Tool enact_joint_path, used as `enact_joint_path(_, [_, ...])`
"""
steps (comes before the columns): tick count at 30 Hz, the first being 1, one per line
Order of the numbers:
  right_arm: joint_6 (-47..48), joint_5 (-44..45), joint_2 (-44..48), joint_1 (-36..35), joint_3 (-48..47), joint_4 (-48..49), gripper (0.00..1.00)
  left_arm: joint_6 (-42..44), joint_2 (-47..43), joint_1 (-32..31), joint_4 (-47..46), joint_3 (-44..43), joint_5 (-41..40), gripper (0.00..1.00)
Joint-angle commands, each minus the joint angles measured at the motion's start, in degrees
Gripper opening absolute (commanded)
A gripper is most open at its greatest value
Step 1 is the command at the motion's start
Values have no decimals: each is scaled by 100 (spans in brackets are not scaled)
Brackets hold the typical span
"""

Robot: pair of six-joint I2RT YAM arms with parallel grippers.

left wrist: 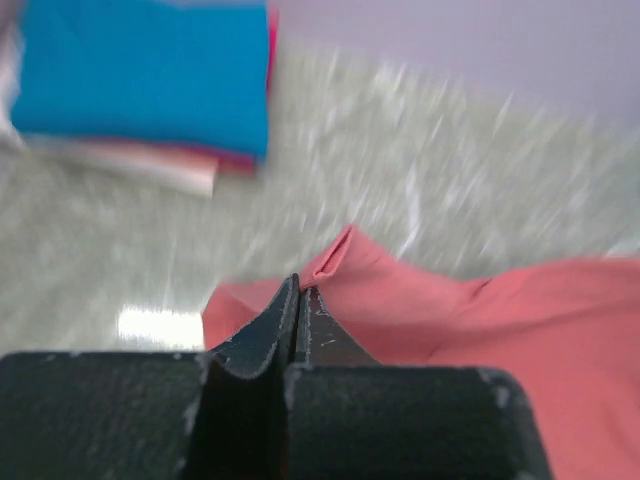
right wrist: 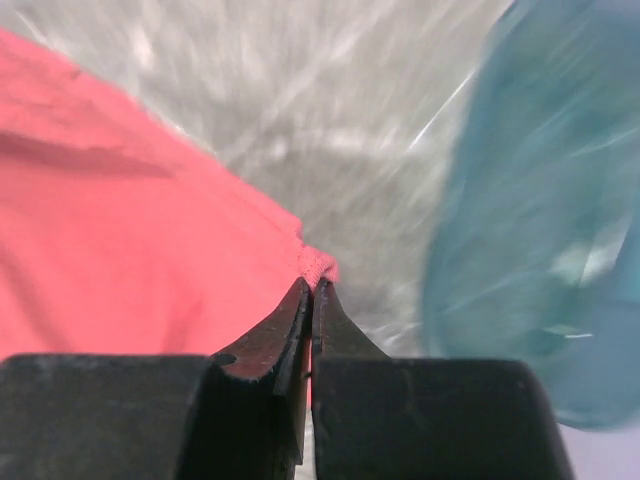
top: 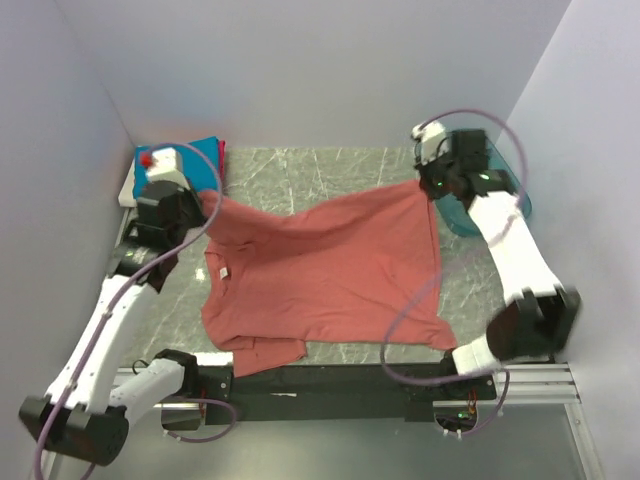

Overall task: Fold and stack the t-shirts
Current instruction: Flatten the tshirt out

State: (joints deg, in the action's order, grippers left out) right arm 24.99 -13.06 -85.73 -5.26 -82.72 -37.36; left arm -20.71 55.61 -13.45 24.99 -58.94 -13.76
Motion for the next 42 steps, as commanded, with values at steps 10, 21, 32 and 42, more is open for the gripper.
enact_joint_path(10, [-161, 233, 2419, 42, -3555, -588, 0, -232, -1490, 27, -1721, -2807, 284, 1])
enact_joint_path(21, [-496, 743, 3141, 182, -5263, -228, 0, -627, -1475, 159, -2271, -4749, 883, 0])
enact_joint_path(32, [-206, 928, 3247, 227, -4316, -87, 0, -531, -1465, 159, -2271, -3875, 699, 1])
enact_joint_path(42, [-311, -213, 3564, 227, 583, 1529, 0, -39, -1089, 159, -2902, -780, 550, 0])
